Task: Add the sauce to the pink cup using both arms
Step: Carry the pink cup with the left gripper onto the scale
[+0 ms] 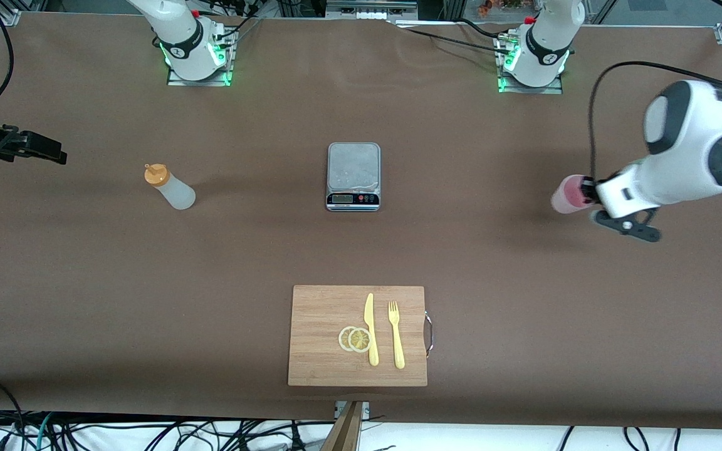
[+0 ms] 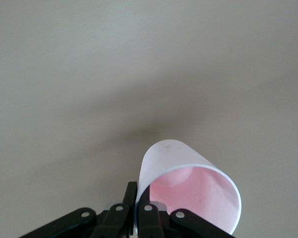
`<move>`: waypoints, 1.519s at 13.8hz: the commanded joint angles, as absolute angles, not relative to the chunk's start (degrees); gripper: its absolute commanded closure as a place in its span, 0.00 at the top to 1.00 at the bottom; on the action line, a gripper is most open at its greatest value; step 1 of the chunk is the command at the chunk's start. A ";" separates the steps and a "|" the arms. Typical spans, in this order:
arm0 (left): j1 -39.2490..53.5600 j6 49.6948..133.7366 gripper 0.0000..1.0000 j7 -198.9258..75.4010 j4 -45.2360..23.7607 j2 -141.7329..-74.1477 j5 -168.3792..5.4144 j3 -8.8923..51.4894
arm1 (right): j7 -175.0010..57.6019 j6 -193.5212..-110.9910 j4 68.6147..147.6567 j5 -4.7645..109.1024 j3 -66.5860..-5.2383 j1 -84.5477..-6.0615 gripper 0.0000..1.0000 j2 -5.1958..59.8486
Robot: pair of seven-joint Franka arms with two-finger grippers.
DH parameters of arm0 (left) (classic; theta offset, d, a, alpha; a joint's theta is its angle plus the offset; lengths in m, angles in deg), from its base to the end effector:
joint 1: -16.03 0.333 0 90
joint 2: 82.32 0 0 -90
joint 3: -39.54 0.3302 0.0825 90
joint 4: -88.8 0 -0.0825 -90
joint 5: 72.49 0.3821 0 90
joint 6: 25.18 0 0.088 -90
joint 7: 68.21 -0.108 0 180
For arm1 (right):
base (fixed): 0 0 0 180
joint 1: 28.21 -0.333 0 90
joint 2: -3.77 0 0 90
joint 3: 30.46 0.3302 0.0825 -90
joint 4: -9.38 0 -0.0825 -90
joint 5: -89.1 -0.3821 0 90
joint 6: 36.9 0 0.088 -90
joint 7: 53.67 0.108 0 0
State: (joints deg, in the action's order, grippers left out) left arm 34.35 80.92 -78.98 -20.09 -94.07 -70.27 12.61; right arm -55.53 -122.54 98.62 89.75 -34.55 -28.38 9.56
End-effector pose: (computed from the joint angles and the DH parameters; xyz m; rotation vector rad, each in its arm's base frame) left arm 0.5711 -0.0720 0.4011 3.0117 -0.5412 -0.3532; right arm 0.5711 -0.0384 0.5811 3.1202 -0.0564 -0.2570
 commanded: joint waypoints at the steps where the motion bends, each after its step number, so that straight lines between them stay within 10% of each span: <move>1: 29.07 79.58 0.00 -73.16 -15.62 -100.06 -72.65 8.78 | -54.99 -121.80 97.62 90.16 -34.33 -28.12 1.00 9.93; 9: 2.78 94.16 0.00 -32.05 -9.37 -110.88 -75.92 9.04 | -54.99 -121.80 97.62 89.98 -34.33 -28.12 1.00 10.01; 21: -5.59 100.59 0.05 -19.27 -11.66 -116.24 -72.75 9.48 | -55.07 -121.63 97.88 90.60 -34.59 -27.77 1.00 13.71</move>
